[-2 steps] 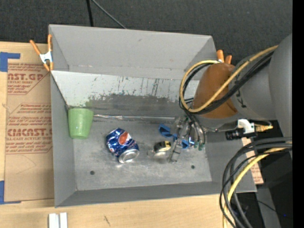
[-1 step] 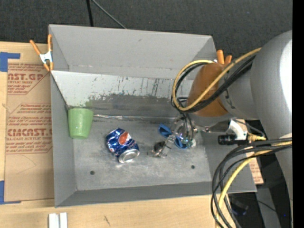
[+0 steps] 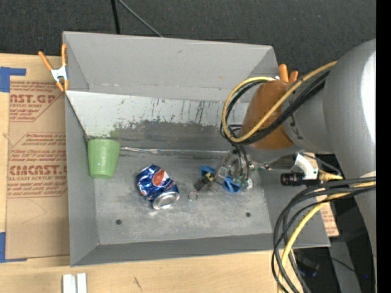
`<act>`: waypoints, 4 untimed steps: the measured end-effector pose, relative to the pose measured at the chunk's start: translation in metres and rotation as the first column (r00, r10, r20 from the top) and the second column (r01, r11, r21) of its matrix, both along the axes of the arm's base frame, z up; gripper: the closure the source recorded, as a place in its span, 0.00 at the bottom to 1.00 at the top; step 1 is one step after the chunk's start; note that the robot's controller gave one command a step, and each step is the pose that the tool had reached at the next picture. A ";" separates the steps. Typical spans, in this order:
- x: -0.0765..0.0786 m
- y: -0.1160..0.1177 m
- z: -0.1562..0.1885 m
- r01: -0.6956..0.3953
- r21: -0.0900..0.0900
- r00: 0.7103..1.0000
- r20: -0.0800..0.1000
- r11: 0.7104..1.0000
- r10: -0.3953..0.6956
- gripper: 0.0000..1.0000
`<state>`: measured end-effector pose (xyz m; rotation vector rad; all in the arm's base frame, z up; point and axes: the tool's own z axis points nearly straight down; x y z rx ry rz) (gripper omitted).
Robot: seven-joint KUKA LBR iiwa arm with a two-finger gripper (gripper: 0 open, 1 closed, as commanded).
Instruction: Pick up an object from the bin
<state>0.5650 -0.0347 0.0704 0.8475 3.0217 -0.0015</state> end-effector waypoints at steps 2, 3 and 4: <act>-0.003 -0.012 0.096 0.004 0.000 1.000 -0.002 1.000 -0.004 0.00; -0.001 -0.019 0.030 0.395 0.000 0.919 -0.007 0.919 -0.395 0.00; 0.019 -0.012 -0.001 0.482 0.003 0.876 -0.002 0.876 -0.482 0.00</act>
Offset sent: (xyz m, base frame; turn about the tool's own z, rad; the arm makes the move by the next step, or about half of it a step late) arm -0.0029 -0.0123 0.0960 0.0052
